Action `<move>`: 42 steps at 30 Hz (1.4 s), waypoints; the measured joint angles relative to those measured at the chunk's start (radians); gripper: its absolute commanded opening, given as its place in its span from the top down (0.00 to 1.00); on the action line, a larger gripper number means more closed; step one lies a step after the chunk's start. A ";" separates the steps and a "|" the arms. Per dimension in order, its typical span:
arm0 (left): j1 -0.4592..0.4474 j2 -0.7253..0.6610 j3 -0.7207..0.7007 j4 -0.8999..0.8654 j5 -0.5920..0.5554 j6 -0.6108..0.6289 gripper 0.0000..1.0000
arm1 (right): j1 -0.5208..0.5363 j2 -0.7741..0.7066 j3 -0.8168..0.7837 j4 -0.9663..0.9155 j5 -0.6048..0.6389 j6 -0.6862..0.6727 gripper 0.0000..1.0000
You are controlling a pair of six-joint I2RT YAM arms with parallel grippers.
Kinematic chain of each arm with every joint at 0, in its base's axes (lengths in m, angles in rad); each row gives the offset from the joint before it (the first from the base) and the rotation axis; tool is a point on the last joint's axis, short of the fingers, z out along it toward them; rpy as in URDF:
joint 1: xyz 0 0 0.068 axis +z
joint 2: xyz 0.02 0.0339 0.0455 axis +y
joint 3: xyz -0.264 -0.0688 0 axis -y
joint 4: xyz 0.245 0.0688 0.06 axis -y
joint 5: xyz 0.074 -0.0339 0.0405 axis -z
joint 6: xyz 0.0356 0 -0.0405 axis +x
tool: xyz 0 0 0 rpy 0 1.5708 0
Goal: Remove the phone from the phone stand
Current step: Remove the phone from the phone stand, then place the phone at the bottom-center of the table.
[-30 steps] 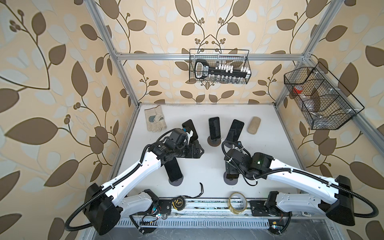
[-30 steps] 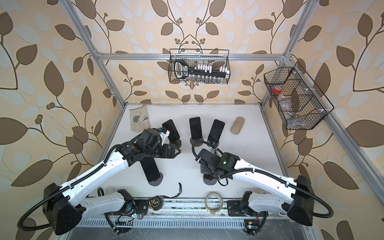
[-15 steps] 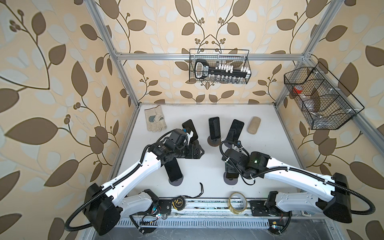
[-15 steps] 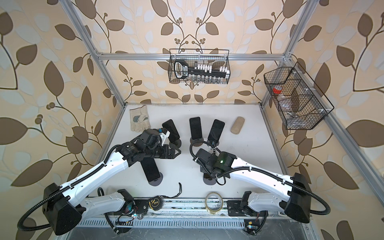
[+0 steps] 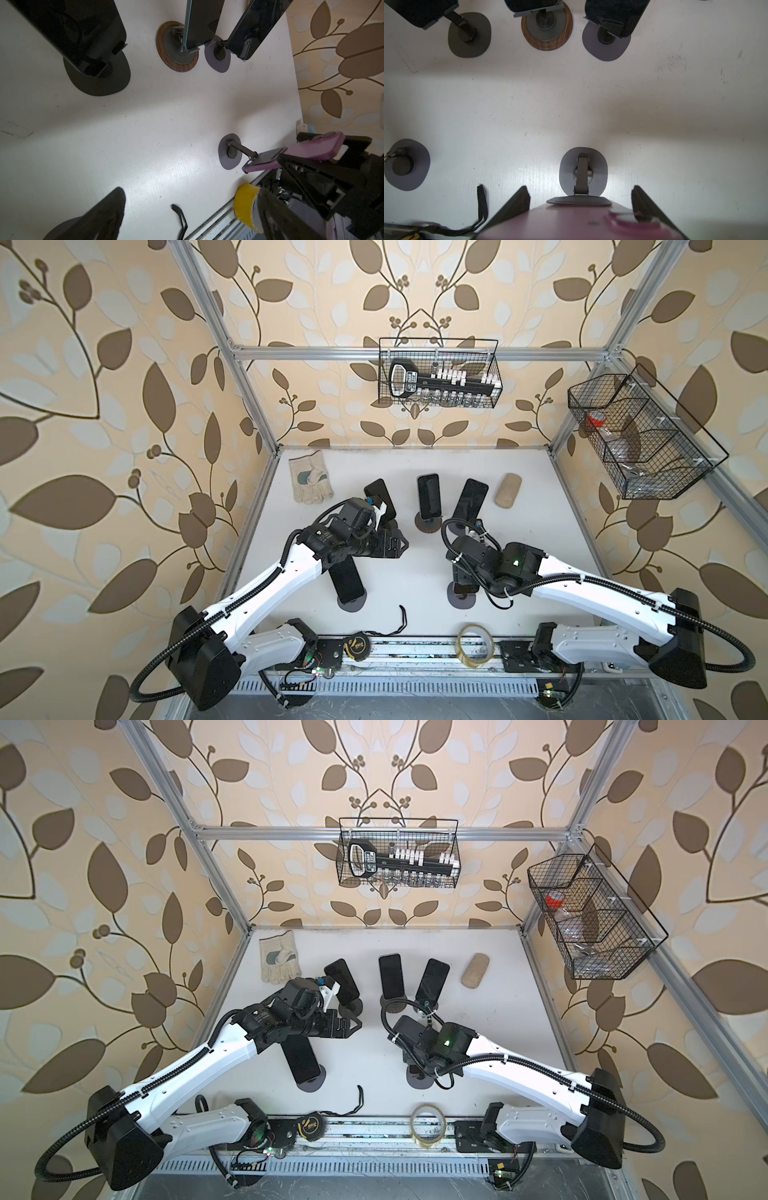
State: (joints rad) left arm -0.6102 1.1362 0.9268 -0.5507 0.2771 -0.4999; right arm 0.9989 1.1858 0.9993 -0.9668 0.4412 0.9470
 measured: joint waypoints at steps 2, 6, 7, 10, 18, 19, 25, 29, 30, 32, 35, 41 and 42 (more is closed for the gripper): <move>0.000 0.000 0.000 0.000 -0.001 0.000 0.01 | -0.010 -0.021 0.004 -0.005 0.000 -0.010 0.32; 0.000 0.000 0.000 0.000 0.000 0.000 0.01 | -0.025 -0.055 0.008 -0.018 -0.003 -0.032 0.33; 0.000 0.000 0.000 0.000 0.001 0.000 0.01 | -0.029 -0.063 0.008 -0.021 -0.006 -0.039 0.34; 0.000 0.000 0.000 0.003 0.006 -0.002 0.01 | -0.053 -0.092 0.008 -0.028 -0.025 -0.070 0.34; 0.000 -0.002 -0.012 0.056 0.035 -0.033 0.01 | -0.185 -0.174 0.023 -0.056 -0.084 -0.185 0.36; 0.000 -0.002 -0.013 0.060 0.037 -0.037 0.01 | -0.206 -0.179 0.025 -0.060 -0.090 -0.200 0.36; -0.006 -0.016 -0.094 0.135 0.056 -0.081 0.01 | -0.336 -0.188 0.028 -0.071 -0.131 -0.291 0.36; -0.069 0.003 -0.105 0.135 0.036 -0.085 0.01 | -0.436 -0.192 0.028 -0.069 -0.151 -0.350 0.36; -0.090 0.014 -0.098 0.135 0.032 -0.082 0.01 | -0.461 -0.192 0.028 -0.069 -0.156 -0.365 0.36; -0.125 0.043 -0.077 0.132 0.028 -0.075 0.01 | -0.500 -0.192 0.027 -0.066 -0.164 -0.388 0.36; -0.149 0.071 -0.057 0.133 0.027 -0.067 0.01 | -0.544 -0.192 0.027 -0.054 -0.177 -0.415 0.37; -0.149 0.080 -0.055 0.134 0.028 -0.055 0.01 | -0.587 -0.183 0.020 -0.024 -0.203 -0.452 0.37; -0.149 0.080 -0.055 0.134 0.029 -0.053 0.01 | -0.587 -0.179 0.020 -0.019 -0.209 -0.459 0.37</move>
State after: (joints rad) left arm -0.7589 1.2160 0.8722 -0.4164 0.3061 -0.5533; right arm 0.4114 1.0065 1.0191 -0.9859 0.2325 0.4881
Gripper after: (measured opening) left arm 0.989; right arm 0.724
